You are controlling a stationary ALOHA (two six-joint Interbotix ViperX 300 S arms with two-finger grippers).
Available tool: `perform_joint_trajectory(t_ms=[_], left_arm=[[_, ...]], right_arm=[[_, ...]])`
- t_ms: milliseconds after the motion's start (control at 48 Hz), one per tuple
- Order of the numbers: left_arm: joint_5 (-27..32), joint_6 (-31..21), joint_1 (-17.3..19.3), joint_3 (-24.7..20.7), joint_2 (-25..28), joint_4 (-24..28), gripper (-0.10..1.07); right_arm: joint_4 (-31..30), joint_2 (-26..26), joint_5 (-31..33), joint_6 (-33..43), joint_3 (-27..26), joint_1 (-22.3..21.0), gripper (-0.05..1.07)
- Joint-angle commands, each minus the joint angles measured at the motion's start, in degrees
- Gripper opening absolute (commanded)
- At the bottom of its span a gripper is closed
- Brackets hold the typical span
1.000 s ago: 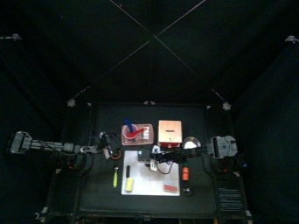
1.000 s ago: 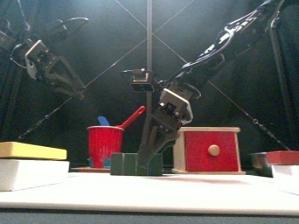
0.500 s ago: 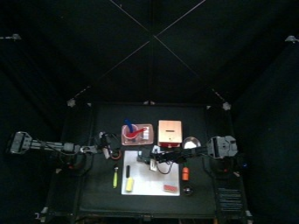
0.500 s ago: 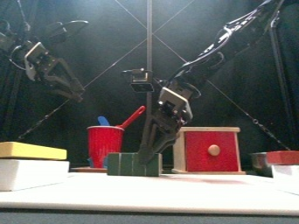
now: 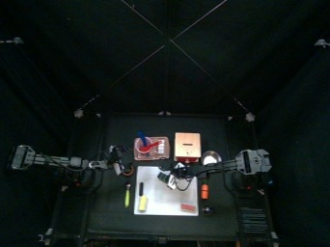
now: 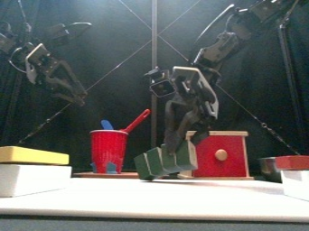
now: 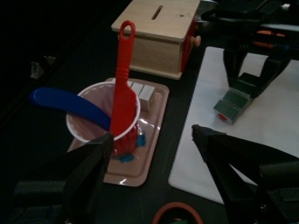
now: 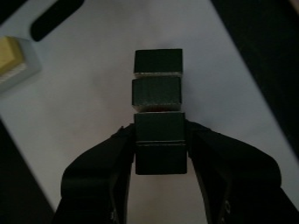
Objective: Place green sushi roll onto cutting board
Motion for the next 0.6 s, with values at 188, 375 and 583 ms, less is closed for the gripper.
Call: perform_joint_trajectory(t_ms=[188,375,583], left_arm=[[0.18,0.09,0.18,-0.79,0.09,-0.97,1.03],[0.26,0.09,0.62,-0.79,0.00,-1.67,1.02],[0.35,0.00,2.64,-1.23,-0.09,-2.64,1.03]], right_arm=[[3.34,-5.19,0.44,9.58,0.79,1.32,0.67],[-2.02,-6.50,4.13,24.08,0.97,2.29,0.67],[-14.59,-6.94,13.27,46.67,-0.88,5.10,0.67]])
